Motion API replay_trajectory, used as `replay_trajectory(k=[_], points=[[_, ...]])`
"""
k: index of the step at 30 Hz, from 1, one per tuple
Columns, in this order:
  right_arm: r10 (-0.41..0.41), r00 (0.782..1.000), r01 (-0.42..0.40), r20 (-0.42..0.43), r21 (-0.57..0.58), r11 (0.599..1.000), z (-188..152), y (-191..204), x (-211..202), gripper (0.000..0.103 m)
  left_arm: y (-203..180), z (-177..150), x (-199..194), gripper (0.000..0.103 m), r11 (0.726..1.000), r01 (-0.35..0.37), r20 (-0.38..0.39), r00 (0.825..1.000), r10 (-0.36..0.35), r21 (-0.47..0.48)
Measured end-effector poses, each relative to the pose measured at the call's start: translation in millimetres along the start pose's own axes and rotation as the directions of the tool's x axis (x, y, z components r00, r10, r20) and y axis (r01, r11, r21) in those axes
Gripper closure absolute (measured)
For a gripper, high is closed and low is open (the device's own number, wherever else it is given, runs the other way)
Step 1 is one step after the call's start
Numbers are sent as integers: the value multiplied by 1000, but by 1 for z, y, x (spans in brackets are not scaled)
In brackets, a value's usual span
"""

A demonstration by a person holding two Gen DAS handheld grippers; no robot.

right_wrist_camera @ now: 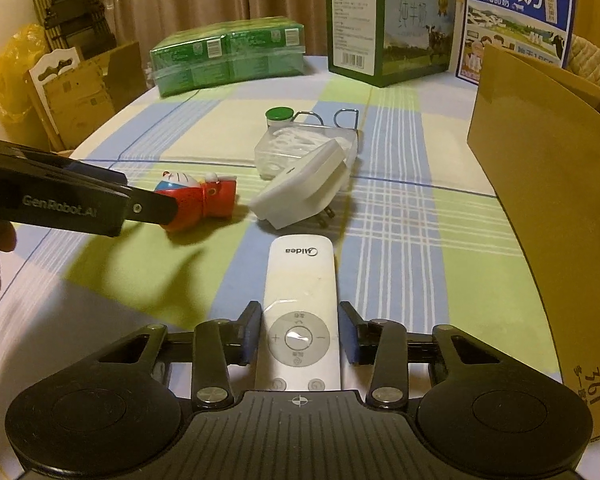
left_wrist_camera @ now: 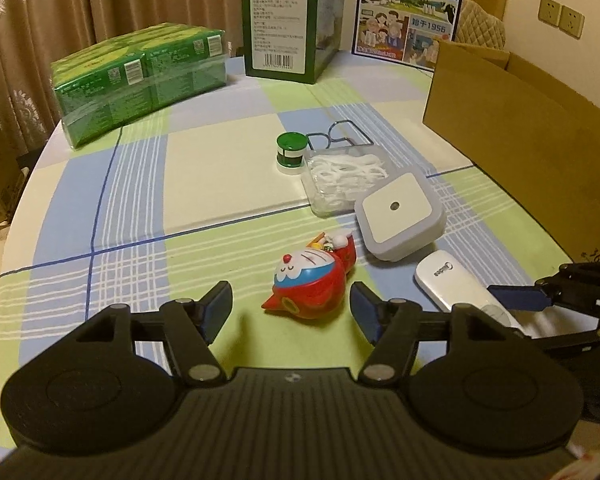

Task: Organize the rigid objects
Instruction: 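Grasp the white remote with the right tool while the left tool grasps the red toy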

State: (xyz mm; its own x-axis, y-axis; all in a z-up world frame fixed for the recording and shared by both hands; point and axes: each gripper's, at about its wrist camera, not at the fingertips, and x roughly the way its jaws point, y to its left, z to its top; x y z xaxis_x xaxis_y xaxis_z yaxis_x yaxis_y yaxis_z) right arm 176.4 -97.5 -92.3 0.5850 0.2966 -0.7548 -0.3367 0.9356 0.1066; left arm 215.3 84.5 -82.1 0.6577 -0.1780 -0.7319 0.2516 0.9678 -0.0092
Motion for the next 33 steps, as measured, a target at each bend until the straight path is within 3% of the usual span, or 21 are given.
replay_trajectory(k=[10,18,33], points=[[-22,1000,22,3,49,999,-4,-13,-11,65,-4,12,22,44,996,59,20,998,-61,68],[-46,999,46,0,80,996,-7,-28,-18,65,-9,11,39,61,993,61,-27,998,-58,104],[-53,998,51,13,120,991,-14,-40,-46,65,-41,-4,14,64,990,129,-92,987,-134,-51]])
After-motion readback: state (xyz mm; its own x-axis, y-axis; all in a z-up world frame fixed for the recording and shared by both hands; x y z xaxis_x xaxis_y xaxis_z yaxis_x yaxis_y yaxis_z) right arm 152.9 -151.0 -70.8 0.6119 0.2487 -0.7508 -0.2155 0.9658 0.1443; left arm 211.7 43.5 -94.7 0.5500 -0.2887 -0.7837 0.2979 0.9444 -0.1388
